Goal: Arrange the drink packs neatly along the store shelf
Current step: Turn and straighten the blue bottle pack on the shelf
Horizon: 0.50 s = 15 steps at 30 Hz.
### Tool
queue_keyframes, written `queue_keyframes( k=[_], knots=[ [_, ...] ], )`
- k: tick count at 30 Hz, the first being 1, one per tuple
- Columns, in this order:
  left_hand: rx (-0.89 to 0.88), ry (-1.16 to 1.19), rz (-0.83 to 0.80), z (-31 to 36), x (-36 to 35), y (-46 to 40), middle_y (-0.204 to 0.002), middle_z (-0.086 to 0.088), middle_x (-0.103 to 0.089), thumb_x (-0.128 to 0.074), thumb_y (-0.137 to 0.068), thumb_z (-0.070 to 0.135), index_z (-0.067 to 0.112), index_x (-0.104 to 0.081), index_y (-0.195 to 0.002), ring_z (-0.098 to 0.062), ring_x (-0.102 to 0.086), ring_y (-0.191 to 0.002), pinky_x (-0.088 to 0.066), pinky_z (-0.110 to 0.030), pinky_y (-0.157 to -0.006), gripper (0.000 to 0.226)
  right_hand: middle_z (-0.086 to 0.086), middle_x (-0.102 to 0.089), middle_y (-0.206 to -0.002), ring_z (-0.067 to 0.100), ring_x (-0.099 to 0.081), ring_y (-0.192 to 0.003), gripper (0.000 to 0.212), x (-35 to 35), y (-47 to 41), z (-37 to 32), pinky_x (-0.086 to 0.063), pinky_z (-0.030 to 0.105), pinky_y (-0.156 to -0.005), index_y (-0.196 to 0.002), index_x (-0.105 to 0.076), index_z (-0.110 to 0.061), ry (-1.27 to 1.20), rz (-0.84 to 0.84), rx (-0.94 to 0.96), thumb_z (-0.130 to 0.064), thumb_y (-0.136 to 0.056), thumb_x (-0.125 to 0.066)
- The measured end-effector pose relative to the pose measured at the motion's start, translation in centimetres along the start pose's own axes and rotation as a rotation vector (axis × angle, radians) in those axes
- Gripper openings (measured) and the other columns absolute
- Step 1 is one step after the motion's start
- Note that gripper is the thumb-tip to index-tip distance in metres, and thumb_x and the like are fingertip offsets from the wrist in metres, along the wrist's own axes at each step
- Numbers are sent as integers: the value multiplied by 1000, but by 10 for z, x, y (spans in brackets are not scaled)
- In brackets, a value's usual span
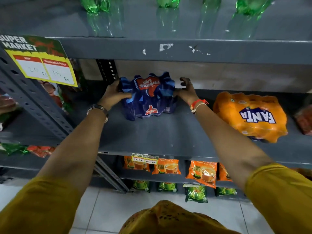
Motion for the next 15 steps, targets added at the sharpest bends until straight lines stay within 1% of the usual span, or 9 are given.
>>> queue_keyframes(
  k=[1,3,4,5,7,8,10,12,15],
  knots=[
    [15,21,-30,0,-1,-1,-123,-13,-62,-71,-70,-3,7,-52,-127,-25,-61,-111,-46,-43,-103,61,8,-39,-130,24,-48,-113,79,-6,0,-2,-50,29,-79,-139,-36,-10,52,-79,0,13,-70,-66],
    [28,93,-51,0,-3,-2,-121,-13,-64,-70,-69,-1,12,-53,-125,-26,-62,-110,-48,-48,-100,60,10,-41,-137,25,-44,-125,88,-19,1,-1,-48,34,-95,-144,-28,-12,128,-252,-10,9,-70,-71],
    [35,142,-50,-2,-5,-2,-116,-10,-65,-67,-70,-1,18,-55,-121,-24,-63,-106,-49,-48,-98,56,12,-43,-140,26,-43,-129,92,-24,1,0,-45,36,-102,-145,-26,-13,152,-311,-9,7,-70,-74],
    [41,181,-47,-2,-6,0,-112,-5,-67,-66,-70,1,25,-57,-115,-21,-64,-103,-50,-48,-97,52,12,-44,-141,25,-43,-131,95,-28,3,-1,-43,36,-105,-146,-23,-14,154,-345,-7,4,-69,-77],
    [47,256,-31,-5,-9,4,-110,-1,-68,-67,-66,9,36,-59,-109,-22,-65,-104,-50,-48,-97,51,11,-44,-143,24,-43,-132,100,-31,3,-1,-42,36,-106,-148,-19,-14,144,-347,1,1,-69,-79],
    [40,289,-27,-7,-10,3,-113,-3,-67,-67,-65,14,37,-59,-112,-24,-63,-108,-49,-48,-98,53,11,-43,-144,25,-43,-132,102,-32,3,0,-42,37,-107,-149,-18,-14,141,-340,7,0,-69,-80],
    [30,335,-6,-7,-12,4,-121,-8,-63,-64,-68,16,27,-54,-126,-28,-61,-113,-49,-45,-97,60,12,-43,-144,27,-45,-131,104,-36,2,2,-43,39,-106,-148,-16,-15,126,-344,9,2,-68,-80],
    [48,368,13,-11,-15,6,-124,-11,-61,-62,-70,14,18,-48,-133,-29,-60,-112,-51,-43,-93,65,12,-45,-141,26,-48,-126,103,-36,2,4,-45,37,-102,-147,-17,-16,94,-334,1,6,-67,-79],
    [93,397,-9,-23,-22,11,-125,-9,-62,-66,-70,22,22,-48,-134,-29,-62,-112,-52,-46,-89,66,13,-47,-135,21,-50,-115,100,-36,1,3,-48,34,-96,-144,-17,-15,61,-325,8,12,-67,-75]
  ],
)
Point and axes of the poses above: each hand's wrist, its own y-axis away from the middle knuckle, its own x-axis out of the back of the hand, z = x × y, the point moved 9 cm from there along -y, towards the middle knuckle
